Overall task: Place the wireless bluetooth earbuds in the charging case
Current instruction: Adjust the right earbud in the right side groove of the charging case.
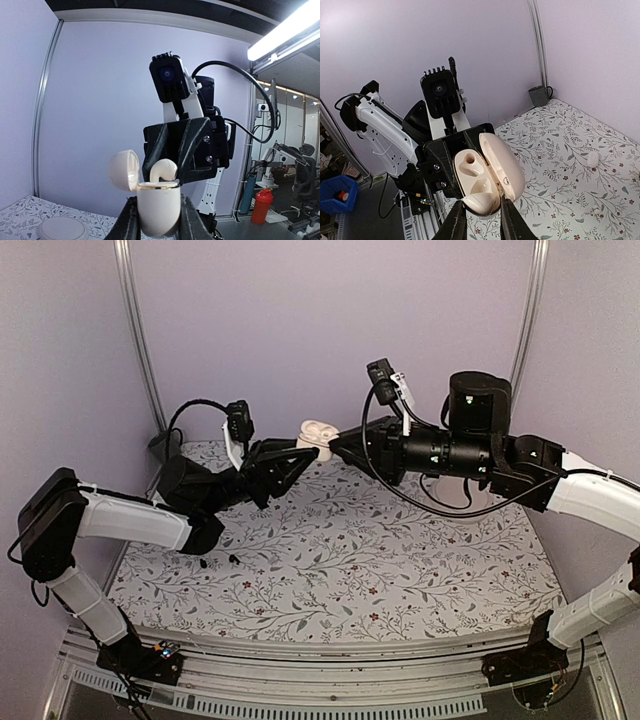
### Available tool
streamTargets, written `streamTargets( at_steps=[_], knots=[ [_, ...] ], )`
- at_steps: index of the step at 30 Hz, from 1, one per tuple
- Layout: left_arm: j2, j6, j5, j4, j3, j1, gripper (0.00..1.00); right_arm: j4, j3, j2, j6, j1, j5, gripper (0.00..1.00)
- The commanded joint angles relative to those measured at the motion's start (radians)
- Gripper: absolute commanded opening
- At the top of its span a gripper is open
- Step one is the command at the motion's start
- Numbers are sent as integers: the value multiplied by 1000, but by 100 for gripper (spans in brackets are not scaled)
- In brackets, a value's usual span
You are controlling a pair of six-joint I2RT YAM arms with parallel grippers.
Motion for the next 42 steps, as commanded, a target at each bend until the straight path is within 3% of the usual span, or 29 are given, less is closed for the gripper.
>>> streamTargets(
  at_steps=[1, 12, 16, 20, 26, 42],
  knots=[
    [-33, 52, -18, -10, 10, -23, 0, -1, 7, 6, 17, 9, 62, 24],
    [-64, 133, -67, -54, -8, -35, 0, -4, 4, -2, 37, 15, 96, 21],
    [-68, 145, -84, -56, -13, -34, 0, -4, -3, -12, 33, 17, 91, 31],
    [-73, 154, -89, -71, -9, -35, 0, -11, -24, -40, 24, 17, 113, 33],
    [-79, 164, -83, -101, -3, -35, 0, -7, -36, -63, -13, 18, 98, 26],
    [-78, 163, -68, -123, 10, -38, 0, -10, 5, -20, -83, 33, 92, 20]
  ],
)
